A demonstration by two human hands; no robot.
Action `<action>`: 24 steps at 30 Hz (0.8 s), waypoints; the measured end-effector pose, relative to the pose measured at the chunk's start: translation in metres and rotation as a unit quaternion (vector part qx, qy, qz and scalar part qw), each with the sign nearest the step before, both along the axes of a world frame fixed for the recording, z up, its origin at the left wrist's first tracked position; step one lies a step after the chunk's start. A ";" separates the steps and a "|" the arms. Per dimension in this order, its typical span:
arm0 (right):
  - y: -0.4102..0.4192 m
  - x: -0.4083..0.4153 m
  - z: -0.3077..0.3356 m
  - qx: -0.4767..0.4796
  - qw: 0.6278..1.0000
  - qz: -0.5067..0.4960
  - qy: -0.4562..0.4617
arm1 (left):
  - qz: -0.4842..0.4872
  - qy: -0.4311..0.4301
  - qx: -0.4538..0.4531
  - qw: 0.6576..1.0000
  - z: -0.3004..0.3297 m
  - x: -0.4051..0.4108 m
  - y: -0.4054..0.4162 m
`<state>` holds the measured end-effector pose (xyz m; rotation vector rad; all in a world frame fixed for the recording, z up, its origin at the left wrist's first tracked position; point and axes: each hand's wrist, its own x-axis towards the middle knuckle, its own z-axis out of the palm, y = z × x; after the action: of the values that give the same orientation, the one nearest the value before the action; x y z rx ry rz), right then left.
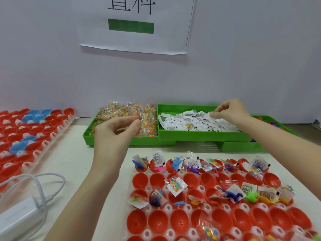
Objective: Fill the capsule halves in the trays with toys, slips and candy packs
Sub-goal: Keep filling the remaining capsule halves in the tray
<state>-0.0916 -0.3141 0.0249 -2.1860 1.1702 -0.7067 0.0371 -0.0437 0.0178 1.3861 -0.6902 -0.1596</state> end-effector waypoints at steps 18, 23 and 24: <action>0.177 -0.085 0.047 0.086 0.948 0.251 -0.176 | -0.312 -0.015 0.121 0.942 0.026 -0.079 0.003; 0.207 -0.109 0.047 -0.029 0.964 0.211 -0.159 | -0.333 -0.048 0.116 0.935 0.030 -0.112 0.027; 0.212 -0.114 0.047 -0.033 0.964 0.202 -0.167 | -0.317 -0.071 0.104 0.940 0.031 -0.119 0.030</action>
<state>-0.2052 -0.1018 0.0717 -2.1546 0.5150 -0.8942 -0.0821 -0.0133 0.0485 1.3386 -1.2596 -0.6633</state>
